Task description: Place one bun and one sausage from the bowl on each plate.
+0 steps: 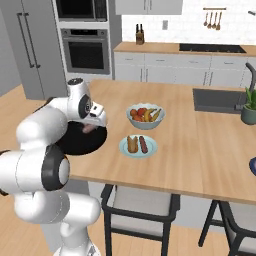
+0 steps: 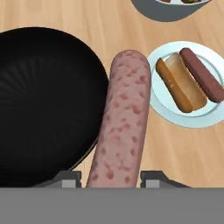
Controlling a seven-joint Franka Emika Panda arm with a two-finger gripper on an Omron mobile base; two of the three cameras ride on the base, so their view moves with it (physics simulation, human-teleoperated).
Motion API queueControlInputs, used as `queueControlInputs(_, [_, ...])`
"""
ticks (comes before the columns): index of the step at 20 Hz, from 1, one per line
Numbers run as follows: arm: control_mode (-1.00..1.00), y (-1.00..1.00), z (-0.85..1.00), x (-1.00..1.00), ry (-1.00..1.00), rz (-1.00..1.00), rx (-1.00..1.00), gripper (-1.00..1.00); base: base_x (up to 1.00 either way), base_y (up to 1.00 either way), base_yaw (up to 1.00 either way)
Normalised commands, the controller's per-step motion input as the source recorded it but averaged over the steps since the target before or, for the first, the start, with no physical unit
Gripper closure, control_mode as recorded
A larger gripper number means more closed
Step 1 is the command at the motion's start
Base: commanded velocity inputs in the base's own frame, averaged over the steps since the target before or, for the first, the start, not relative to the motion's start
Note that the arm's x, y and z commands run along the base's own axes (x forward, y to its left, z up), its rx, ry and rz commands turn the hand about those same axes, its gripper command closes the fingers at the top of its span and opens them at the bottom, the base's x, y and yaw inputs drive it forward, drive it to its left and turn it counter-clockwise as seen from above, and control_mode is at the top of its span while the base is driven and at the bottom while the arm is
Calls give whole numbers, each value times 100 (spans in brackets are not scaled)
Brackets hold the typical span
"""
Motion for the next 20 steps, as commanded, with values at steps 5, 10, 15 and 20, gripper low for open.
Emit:
queueControlInputs(5, [-100, -54, 61, -68, 0, 22, 0, 100, 0, 0, 0])
queueControlInputs(10, [-100, -8, 27, -97, 0, 28, 0, 100, 0, 0, 0])
queueControlInputs(15, [-100, 0, 20, -40, 0, 14, 0, 100, 0, 0, 0])
queueControlInputs(20, [-100, 0, 2, -30, 0, -12, 0, 100, 0, 0, 0])
